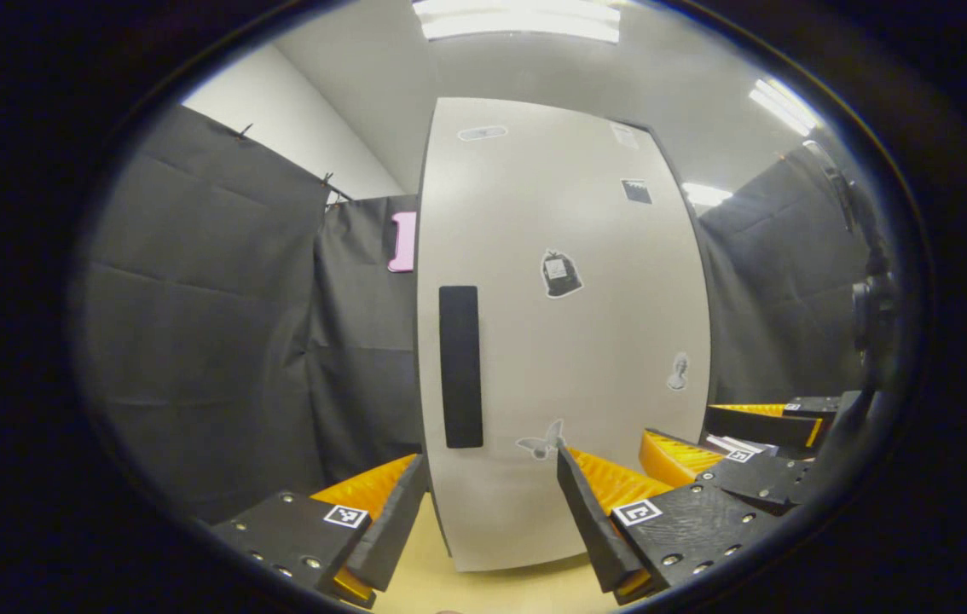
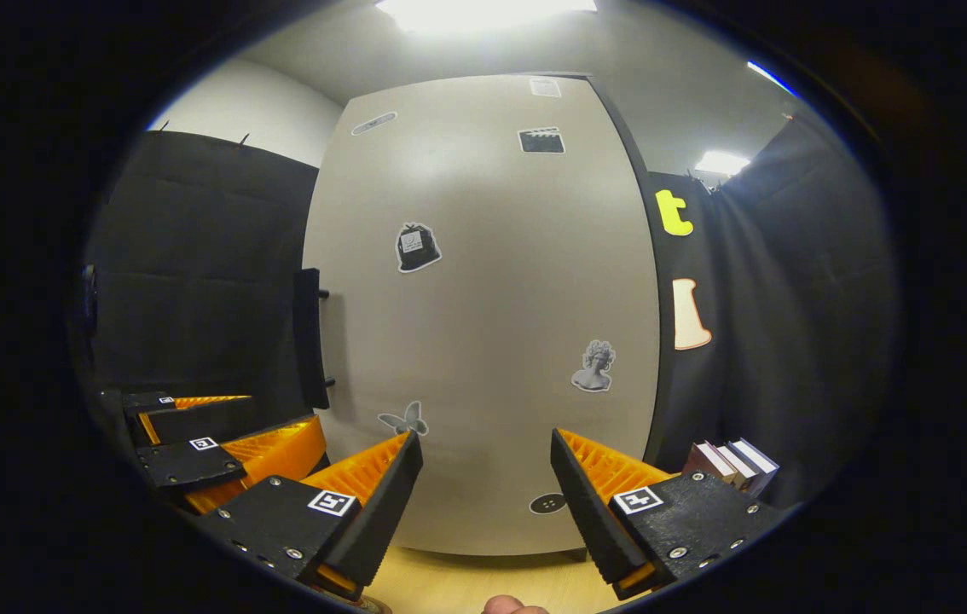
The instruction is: Open the cabinet door with the right hand, grasp the bottle in the cabinet with the left hand and place it on the coaster, then close the cabinet door with the right hand.
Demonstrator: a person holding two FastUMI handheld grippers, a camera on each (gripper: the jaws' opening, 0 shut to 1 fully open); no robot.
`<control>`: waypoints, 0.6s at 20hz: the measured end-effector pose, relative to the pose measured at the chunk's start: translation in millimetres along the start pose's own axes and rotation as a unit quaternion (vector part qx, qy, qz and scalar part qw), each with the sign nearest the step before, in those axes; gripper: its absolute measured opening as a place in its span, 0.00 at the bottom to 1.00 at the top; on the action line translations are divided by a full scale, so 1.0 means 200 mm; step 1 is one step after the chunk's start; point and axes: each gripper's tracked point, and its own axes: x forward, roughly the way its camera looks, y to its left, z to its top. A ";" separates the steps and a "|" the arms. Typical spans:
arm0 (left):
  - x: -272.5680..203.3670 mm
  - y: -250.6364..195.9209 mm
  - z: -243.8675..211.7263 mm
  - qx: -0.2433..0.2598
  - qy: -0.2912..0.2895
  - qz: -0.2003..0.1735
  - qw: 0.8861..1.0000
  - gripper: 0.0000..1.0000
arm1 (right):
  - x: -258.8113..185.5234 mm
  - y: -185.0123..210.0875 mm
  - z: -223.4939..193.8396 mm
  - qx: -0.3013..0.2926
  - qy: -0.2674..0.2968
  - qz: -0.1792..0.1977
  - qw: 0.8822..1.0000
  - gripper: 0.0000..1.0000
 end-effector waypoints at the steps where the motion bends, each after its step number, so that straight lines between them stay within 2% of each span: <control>1: -0.01 -0.01 0.00 0.001 -0.002 -0.003 1.000 0.88 | 0.00 0.00 0.00 0.001 0.000 0.000 1.000 0.94; 5: -0.06 0.00 -0.01 -0.006 0.001 0.001 1.000 0.88 | -0.02 0.03 -0.04 -0.010 0.014 0.011 1.000 0.94; 12: -0.14 0.12 0.00 -0.014 0.002 0.027 1.000 0.88 | -0.05 0.08 -0.02 -0.015 0.006 0.019 1.000 0.94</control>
